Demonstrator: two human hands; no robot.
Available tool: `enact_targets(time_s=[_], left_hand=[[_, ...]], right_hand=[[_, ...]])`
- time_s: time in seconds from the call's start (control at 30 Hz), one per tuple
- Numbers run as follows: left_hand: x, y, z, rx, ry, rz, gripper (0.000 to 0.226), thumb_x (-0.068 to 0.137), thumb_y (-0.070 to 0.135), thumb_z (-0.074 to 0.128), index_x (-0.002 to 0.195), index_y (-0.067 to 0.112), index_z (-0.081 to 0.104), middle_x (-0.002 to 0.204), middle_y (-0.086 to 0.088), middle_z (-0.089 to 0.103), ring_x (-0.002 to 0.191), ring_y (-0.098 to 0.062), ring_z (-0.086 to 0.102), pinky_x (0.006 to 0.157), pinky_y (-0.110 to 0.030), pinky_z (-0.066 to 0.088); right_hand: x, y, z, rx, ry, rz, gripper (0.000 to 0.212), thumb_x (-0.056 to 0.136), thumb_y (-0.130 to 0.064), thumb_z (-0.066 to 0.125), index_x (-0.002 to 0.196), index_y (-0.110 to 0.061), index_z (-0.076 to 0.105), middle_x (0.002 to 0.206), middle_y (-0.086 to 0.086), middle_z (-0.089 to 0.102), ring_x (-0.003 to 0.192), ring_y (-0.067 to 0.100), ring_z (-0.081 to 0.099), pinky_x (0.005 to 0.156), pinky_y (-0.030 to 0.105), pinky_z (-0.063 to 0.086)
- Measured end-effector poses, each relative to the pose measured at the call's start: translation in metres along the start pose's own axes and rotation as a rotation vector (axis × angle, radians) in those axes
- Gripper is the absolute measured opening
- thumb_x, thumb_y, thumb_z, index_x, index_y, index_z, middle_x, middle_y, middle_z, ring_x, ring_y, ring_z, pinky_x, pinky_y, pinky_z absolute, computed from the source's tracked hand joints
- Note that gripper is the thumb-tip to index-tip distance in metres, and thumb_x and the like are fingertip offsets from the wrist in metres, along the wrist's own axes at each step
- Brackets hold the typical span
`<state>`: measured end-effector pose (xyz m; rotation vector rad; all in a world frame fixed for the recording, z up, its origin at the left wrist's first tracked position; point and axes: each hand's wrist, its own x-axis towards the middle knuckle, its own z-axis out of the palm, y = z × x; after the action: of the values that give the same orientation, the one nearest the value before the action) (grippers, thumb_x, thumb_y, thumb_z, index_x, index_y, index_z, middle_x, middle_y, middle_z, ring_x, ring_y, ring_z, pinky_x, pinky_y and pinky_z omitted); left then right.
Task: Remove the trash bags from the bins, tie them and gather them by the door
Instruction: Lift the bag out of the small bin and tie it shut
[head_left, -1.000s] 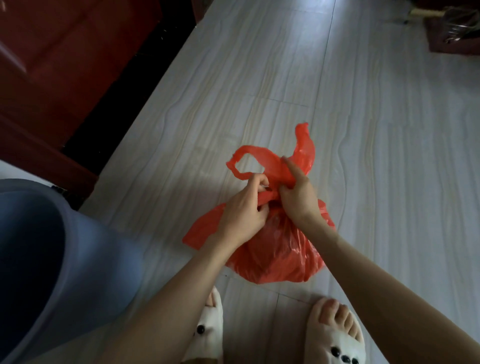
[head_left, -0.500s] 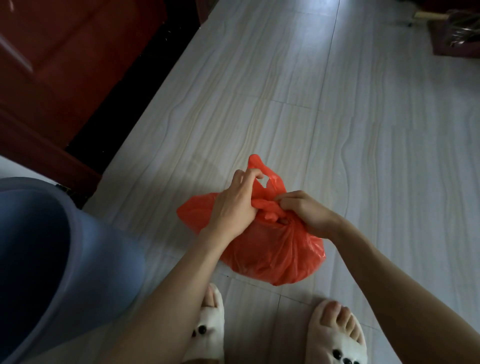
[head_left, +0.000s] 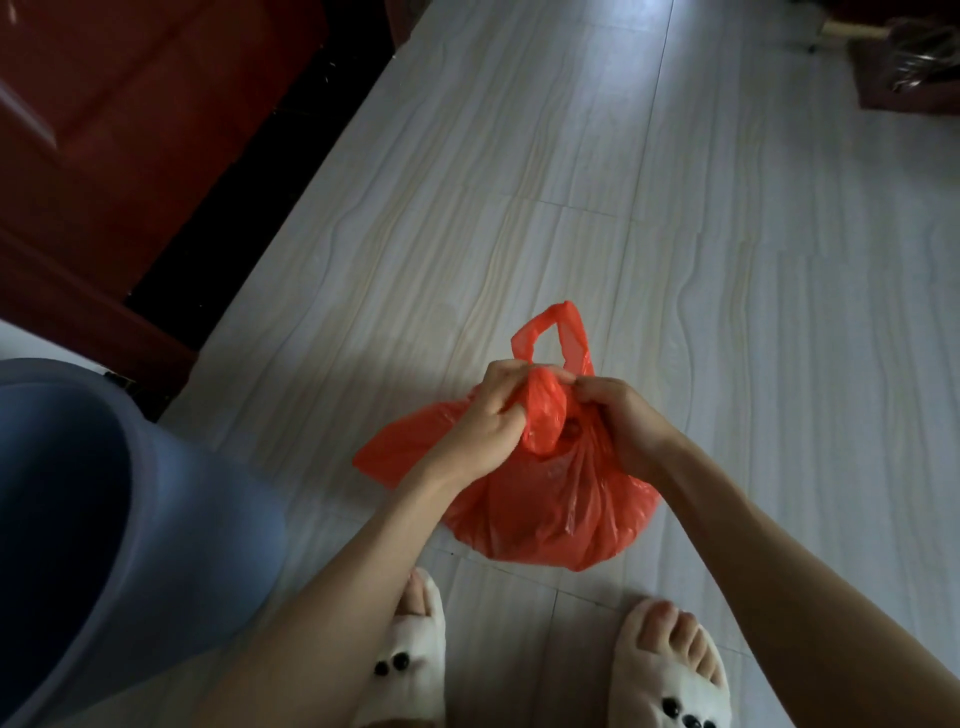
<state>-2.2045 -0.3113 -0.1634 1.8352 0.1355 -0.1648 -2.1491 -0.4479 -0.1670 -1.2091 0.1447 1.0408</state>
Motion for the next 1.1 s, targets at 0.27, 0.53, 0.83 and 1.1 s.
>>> enact_targets(time_s=[0.27,0.53,0.83,1.1], left_hand=[[0.002,-0.008,-0.002,-0.743,0.514,-0.512,0.023,0.088,0.01,0.05,0.07,0.011,0.062,0.052,0.004,0.065,0.054,-0.012,0.061,0.063,-0.023,0.051],[-0.015,-0.04,-0.027,-0.681,0.692,-0.737,0.033,0.091,0.004,0.041,0.061,0.014,0.048,0.033,0.009,0.054,0.027,0.0,0.046,0.046,-0.021,0.032],[-0.021,-0.042,-0.045,-0.791,0.421,-0.756,0.05,0.085,0.024,0.028,0.035,0.019,0.033,0.044,0.002,0.058,0.03,-0.008,0.042,0.039,-0.014,0.023],[-0.016,-0.022,-0.054,-1.467,0.149,-0.519,0.052,0.085,0.03,0.037,0.121,-0.004,0.05,0.121,-0.025,0.06,0.076,-0.028,0.068,0.062,-0.026,0.056]], right_hand=[[0.009,0.02,-0.005,-0.191,0.596,-0.287,0.024,0.091,-0.003,0.044,0.091,-0.007,0.068,0.091,0.005,0.064,0.079,0.01,0.057,0.082,0.023,0.046],[0.013,0.028,-0.025,0.15,0.901,-0.1,0.019,0.087,0.0,0.05,0.091,-0.003,0.068,0.09,0.009,0.066,0.1,0.025,0.059,0.099,0.04,0.047],[0.006,0.04,-0.029,-0.01,0.868,-0.179,0.026,0.089,-0.002,0.043,0.086,-0.013,0.066,0.096,0.006,0.064,0.108,0.025,0.059,0.104,0.044,0.044],[0.002,0.037,-0.02,-0.389,0.724,-0.365,0.026,0.09,0.001,0.042,0.088,-0.01,0.065,0.094,0.007,0.063,0.092,0.021,0.057,0.092,0.042,0.047]])
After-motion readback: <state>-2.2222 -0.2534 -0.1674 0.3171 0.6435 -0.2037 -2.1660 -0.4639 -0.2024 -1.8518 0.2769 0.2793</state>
